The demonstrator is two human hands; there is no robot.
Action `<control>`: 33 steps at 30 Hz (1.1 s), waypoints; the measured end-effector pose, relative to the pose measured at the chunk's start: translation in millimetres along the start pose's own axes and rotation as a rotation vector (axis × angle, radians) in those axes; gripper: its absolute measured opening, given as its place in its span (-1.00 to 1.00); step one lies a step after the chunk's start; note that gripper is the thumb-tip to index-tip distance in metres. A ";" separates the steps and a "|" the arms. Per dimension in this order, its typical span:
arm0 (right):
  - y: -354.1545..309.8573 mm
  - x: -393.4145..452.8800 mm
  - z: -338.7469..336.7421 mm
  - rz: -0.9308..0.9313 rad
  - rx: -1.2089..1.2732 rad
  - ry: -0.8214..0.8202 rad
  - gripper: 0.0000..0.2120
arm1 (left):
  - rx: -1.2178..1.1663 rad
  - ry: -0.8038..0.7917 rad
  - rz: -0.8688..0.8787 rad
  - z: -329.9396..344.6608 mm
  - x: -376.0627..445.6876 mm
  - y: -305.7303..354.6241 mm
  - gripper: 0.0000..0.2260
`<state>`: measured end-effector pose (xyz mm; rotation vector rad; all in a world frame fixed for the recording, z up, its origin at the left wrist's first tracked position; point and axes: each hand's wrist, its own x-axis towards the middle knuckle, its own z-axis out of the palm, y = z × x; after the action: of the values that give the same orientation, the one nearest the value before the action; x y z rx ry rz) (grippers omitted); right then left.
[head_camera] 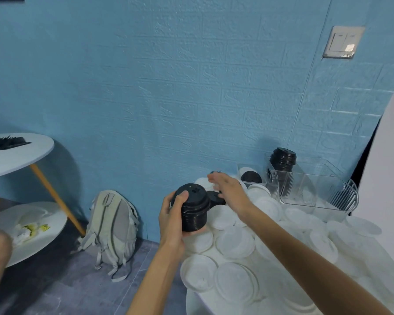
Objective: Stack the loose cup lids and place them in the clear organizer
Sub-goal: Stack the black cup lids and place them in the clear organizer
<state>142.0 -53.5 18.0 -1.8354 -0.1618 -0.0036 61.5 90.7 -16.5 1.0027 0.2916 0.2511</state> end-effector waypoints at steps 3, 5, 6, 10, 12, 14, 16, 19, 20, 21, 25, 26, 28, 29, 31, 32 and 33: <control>14.6 17.8 -6.8 -0.039 -0.393 -0.015 -0.75 | 0.003 0.017 -0.007 -11.1 5.7 7.6 -0.79; 19.6 21.7 -6.6 -0.062 -0.593 -0.044 -0.66 | -0.001 0.021 -0.010 -16.5 8.8 11.7 -0.75; 22.0 23.2 -5.7 -0.087 -0.680 -0.037 -0.61 | 0.003 0.020 -0.010 -18.5 9.7 13.1 -0.73; 35.0 32.7 0.2 -0.105 -0.974 -0.011 -0.48 | 0.019 0.019 -0.020 -22.4 11.8 13.2 -0.71; 39.0 37.3 2.5 -0.062 -1.090 -0.010 -0.45 | 0.025 0.012 -0.033 -22.3 11.7 12.3 -0.72; 40.5 42.4 3.9 -0.060 -1.198 0.009 -0.44 | 0.039 0.004 -0.039 -22.3 12.3 11.0 -0.76; 41.3 47.1 5.7 -0.063 -1.245 0.000 -0.43 | 0.051 -0.010 -0.037 -22.4 13.1 9.5 -0.78; 41.6 51.5 7.9 -0.064 -1.266 -0.024 -0.43 | 0.055 -0.022 -0.027 -23.0 15.1 8.4 -0.79; 40.9 51.5 7.8 -0.070 -1.285 -0.037 -0.46 | 0.054 -0.023 -0.028 -23.2 16.1 8.1 -0.79; 40.8 51.8 7.4 -0.073 -1.298 -0.053 -0.50 | 0.053 -0.024 -0.030 -23.3 16.7 7.8 -0.79; 42.6 50.4 5.3 -0.070 -1.288 -0.080 -0.67 | 0.054 -0.033 -0.038 -24.3 18.3 6.2 -0.78; 43.1 49.4 5.2 -0.074 -1.291 -0.074 -0.69 | 0.053 -0.035 -0.039 -25.0 18.3 5.6 -0.78; 43.6 46.6 5.4 -0.088 -1.290 -0.050 -0.69 | 0.043 -0.036 -0.041 -25.6 17.5 4.0 -0.78; 43.8 44.9 5.1 -0.104 -1.280 -0.031 -0.70 | 0.037 -0.033 -0.040 -25.8 17.2 2.7 -0.78; 42.9 40.8 3.8 -0.148 -1.246 0.015 -0.73 | 0.032 -0.035 -0.039 -25.7 16.4 0.9 -0.79; 42.0 38.9 2.0 -0.171 -1.229 0.039 -0.73 | 0.029 -0.037 -0.038 -24.9 16.0 -0.5 -0.78; 40.6 36.9 0.0 -0.190 -1.208 0.064 -0.72 | 0.031 -0.039 -0.037 -24.1 15.1 -1.7 -0.76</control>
<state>183.1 -60.0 -17.8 -3.0070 -0.3322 -0.3622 67.2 114.0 -32.0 1.0308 0.2792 0.1943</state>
